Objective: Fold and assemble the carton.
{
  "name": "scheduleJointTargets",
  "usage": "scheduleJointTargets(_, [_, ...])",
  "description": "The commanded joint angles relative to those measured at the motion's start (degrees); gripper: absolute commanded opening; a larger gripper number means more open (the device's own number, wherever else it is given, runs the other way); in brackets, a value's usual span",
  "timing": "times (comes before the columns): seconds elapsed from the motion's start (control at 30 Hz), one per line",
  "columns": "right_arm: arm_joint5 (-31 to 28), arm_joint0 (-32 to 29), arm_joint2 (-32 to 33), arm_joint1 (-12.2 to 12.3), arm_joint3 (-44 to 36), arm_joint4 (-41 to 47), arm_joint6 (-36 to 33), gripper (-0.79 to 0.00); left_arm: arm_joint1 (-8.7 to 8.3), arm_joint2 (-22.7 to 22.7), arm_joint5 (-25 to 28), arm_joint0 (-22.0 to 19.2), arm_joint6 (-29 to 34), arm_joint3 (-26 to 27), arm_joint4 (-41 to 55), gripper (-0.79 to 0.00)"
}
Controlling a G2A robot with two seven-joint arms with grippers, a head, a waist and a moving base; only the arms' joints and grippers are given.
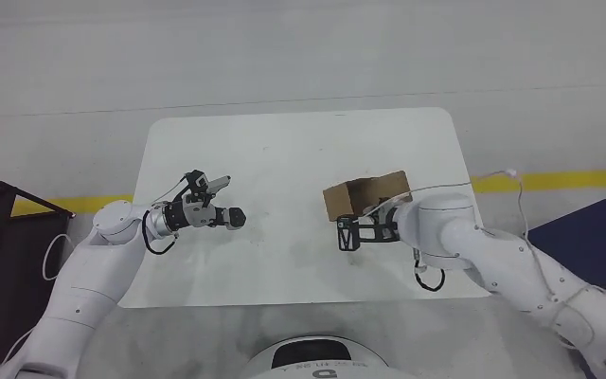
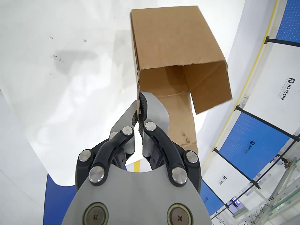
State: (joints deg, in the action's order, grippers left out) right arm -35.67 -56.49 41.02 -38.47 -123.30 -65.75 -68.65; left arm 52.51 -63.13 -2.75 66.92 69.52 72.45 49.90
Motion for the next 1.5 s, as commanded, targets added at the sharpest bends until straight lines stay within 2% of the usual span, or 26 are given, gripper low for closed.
scheduleJointTargets(0.0, [1.46, 2.92, -4.74, 1.39, -0.52, 1.19, -1.47, -0.785, 0.00, 0.00, 0.00, 0.00, 0.00, 0.00, 0.00, 0.000])
scheduleJointTargets(0.17, [5.43, 13.77, -18.63, 4.21, -1.96, 3.75, -5.43, -0.785, 0.00, 0.00, 0.00, 0.00, 0.00, 0.00, 0.00, 0.000])
scheduleJointTargets(0.33, [9.19, 25.58, -29.71, 4.79, -3.85, 10.29, -9.19, -0.785, 0.00, 0.00, 0.00, 0.00, 0.00, 0.00, 0.00, 0.000])
scheduleJointTargets(0.37, [9.82, 27.75, -31.28, 4.70, -4.01, 11.65, -9.81, -0.754, 0.00, 0.00, 0.00, 0.00, 0.00, 0.00, 0.00, 0.000])
scheduleJointTargets(0.5, [11.03, 30.14, -31.28, 4.16, -4.26, 14.98, -11.03, -0.496, 0.00, 0.00, 0.00, 0.00, 0.00, 0.00, 0.00, 0.000])
scheduleJointTargets(0.77, [10.99, 31.03, -31.28, 2.64, -2.45, 15.53, -10.98, -0.443, 0.00, 0.00, 0.00, 0.00, 0.00, 0.00, 0.00, 0.000])
scheduleJointTargets(0.83, [10.87, 31.44, -31.28, 2.19, -1.86, 15.53, -10.86, -0.391, 0.00, 0.00, 0.00, 0.00, 0.00, 0.00, 0.00, 0.000])
scheduleJointTargets(0.87, [10.78, 31.74, -31.28, 1.96, -1.57, 15.74, -10.76, -0.311, 0.00, 0.00, 0.00, 0.00, 0.00, 0.00, 0.00, 0.000])
scheduleJointTargets(0.9, [10.67, 32.31, -31.28, 1.73, -1.40, 15.86, -10.65, -0.166, 0.00, 0.00, 0.00, 0.00, 0.00, 0.00, 0.00, 0.000])
scheduleJointTargets(0.93, [10.65, 33.12, -31.28, 1.49, -1.23, 16.21, -10.61, -0.111, 0.00, 0.00, 0.00, 0.00, 0.00, 0.00, 0.00, 0.000])
scheduleJointTargets(1.0, [10.69, 34.60, -30.07, 1.08, -1.23, 17.54, -9.95, -0.108, 0.00, 0.00, 0.00, 0.00, 0.00, 0.00, 0.00, 0.000])
scheduleJointTargets(1.13, [19.58, 34.10, -25.11, 1.49, -1.81, 14.77, 0.56, -0.022, 0.00, 0.00, 0.00, 0.00, 0.00, 0.00, 0.00, 0.000])
scheduleJointTargets(1.2, [23.76, 31.81, -23.93, 2.28, -2.49, 12.15, 5.72, -0.043, 0.00, 0.00, 0.00, 0.00, 0.00, 0.00, 0.00, 0.000])
scheduleJointTargets(1.27, [29.18, 28.96, -22.55, 3.41, -2.72, 9.15, 10.91, 0.000, 0.00, 0.00, 0.00, 0.00, 0.00, 0.00, 0.00, 0.000])
scheduleJointTargets(1.47, [45.20, 18.71, -18.64, 7.39, -2.76, 3.94, 24.22, 0.000, 0.00, 0.00, 0.00, 0.00, 0.00, 0.00, 0.00, 0.000])
